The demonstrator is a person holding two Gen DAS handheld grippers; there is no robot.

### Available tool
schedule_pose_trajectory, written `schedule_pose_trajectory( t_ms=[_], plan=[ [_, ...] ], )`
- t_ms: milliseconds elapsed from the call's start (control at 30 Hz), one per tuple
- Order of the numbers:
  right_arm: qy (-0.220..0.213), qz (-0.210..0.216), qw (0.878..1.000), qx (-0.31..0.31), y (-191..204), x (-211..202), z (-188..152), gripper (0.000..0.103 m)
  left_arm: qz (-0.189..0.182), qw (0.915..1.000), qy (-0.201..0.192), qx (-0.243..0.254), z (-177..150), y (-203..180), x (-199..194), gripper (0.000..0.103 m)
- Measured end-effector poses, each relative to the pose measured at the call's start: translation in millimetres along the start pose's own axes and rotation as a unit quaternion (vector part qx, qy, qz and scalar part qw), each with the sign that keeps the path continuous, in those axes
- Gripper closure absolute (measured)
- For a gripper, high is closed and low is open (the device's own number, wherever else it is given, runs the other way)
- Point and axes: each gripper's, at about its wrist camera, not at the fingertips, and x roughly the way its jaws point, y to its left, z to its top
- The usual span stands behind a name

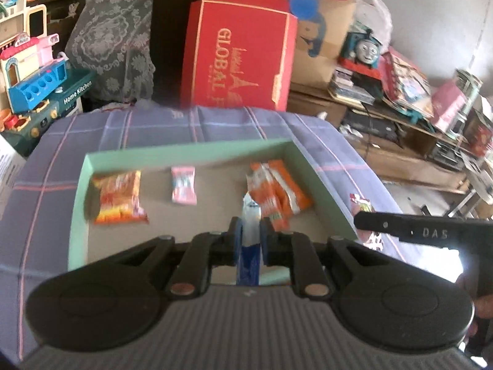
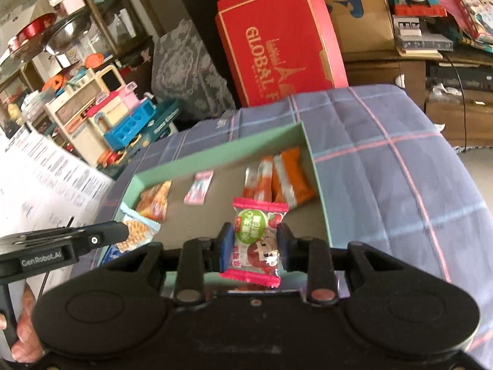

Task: Organize snacks
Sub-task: 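Drop both snacks into the green tray and open both tools, then grasp the purple grape candy bag with the right tool while the left tool grasps the bread roll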

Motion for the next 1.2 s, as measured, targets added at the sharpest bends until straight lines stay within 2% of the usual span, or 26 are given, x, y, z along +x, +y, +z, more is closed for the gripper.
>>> schedule_pose_trajectory(
  t_ms=[200, 233, 267, 300, 333, 367, 400, 433, 633, 933, 1067, 1200],
  plan=[
    [0.016, -0.006, 1.000, 0.005, -12.4, 33.2, 23.9, 0.073, 0.020, 0.9996, 0.017, -0.005, 25.1, -3.0, 54.0, 0.090],
    [0.022, -0.002, 1.000, 0.007, -15.2, 38.6, 25.7, 0.071, 0.025, 0.9994, 0.022, -0.004, 26.1, -3.2, 62.0, 0.087],
    [0.024, -0.003, 1.000, 0.012, -15.0, 44.3, 26.9, 0.064, 0.031, 0.9992, 0.026, -0.003, 26.9, -3.5, 68.4, 0.080],
    [0.027, -0.003, 0.999, 0.017, -17.1, 47.8, 27.6, 0.056, 0.039, 0.9987, 0.032, -0.004, 26.8, -3.8, 74.3, 0.049],
    [0.023, -0.004, 0.999, 0.022, -19.4, 48.2, 27.4, 0.033, 0.049, 0.9982, 0.033, -0.007, 24.7, -3.8, 77.3, 0.017],
    [0.017, -0.006, 1.000, 0.025, -20.8, 47.4, 26.6, 0.012, 0.060, 0.9978, 0.026, -0.009, 22.1, -3.3, 77.6, 0.008],
    [0.008, -0.005, 1.000, 0.028, -22.6, 45.2, 25.4, 0.005, 0.068, 0.9975, 0.018, -0.007, 19.7, -3.5, 77.0, 0.003],
    [0.001, -0.006, 1.000, 0.028, -24.2, 42.7, 23.8, 0.000, 0.075, 0.9970, 0.017, -0.004, 16.6, -3.3, 77.4, 0.003],
    [0.017, -0.018, 0.999, 0.047, -36.8, 37.5, 9.9, 0.000, 0.079, 0.9956, 0.050, -0.009, -4.2, 2.7, 75.2, 0.000],
    [0.034, -0.027, 0.997, 0.061, -42.6, 15.1, -23.7, 0.000, 0.068, 0.9956, 0.062, -0.016, -34.9, -0.4, 51.9, 0.000],
    [0.039, -0.031, 0.997, 0.058, -42.9, 7.6, -33.7, 0.000, 0.060, 0.9961, 0.064, -0.003, -49.8, -5.9, 42.1, 0.000],
    [0.047, -0.036, 0.997, 0.055, -44.8, 2.8, -45.1, 0.000, 0.056, 0.9951, 0.074, 0.036, -66.2, -17.3, 39.6, 0.000]
  ],
)
